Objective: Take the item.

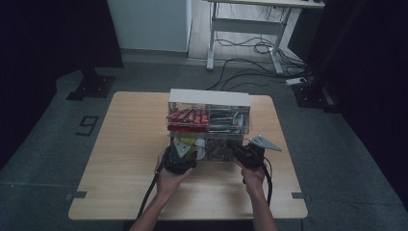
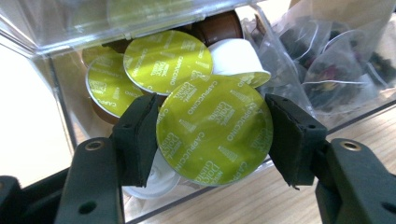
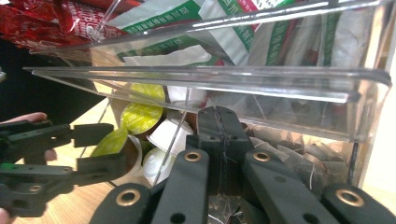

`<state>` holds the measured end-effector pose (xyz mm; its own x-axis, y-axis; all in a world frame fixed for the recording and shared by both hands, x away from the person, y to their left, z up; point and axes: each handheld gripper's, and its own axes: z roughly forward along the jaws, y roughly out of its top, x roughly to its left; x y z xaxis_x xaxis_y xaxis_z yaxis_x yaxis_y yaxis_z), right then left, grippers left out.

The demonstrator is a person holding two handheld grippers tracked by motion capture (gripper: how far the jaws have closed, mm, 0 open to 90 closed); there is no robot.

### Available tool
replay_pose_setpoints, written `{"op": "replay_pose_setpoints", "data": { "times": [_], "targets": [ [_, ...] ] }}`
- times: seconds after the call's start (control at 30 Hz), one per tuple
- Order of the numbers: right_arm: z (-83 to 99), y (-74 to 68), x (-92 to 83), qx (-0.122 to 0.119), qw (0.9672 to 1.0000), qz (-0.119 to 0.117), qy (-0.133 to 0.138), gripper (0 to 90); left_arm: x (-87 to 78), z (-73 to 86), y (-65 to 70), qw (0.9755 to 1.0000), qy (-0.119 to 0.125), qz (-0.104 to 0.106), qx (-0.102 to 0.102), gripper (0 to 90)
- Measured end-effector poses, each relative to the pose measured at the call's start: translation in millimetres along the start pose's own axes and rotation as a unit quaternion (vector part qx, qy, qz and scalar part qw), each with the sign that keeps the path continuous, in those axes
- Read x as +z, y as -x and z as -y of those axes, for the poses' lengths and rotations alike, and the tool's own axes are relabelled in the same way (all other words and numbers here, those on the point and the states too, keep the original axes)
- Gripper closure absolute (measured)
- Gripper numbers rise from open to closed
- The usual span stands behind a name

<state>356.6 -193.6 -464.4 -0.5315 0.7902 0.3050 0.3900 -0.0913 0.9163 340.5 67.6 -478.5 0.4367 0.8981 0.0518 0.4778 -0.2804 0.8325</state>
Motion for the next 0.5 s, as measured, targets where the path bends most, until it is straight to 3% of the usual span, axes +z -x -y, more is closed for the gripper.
{"op": "replay_pose_setpoints", "data": {
  "times": [0.5],
  "targets": [
    [0.3,0.0,0.0,-0.001,1.0,0.003,-0.001,89.4,-23.4,0.4,-7.1,0.9996,0.015,0.019,-0.014,38.7]
  ]
}}
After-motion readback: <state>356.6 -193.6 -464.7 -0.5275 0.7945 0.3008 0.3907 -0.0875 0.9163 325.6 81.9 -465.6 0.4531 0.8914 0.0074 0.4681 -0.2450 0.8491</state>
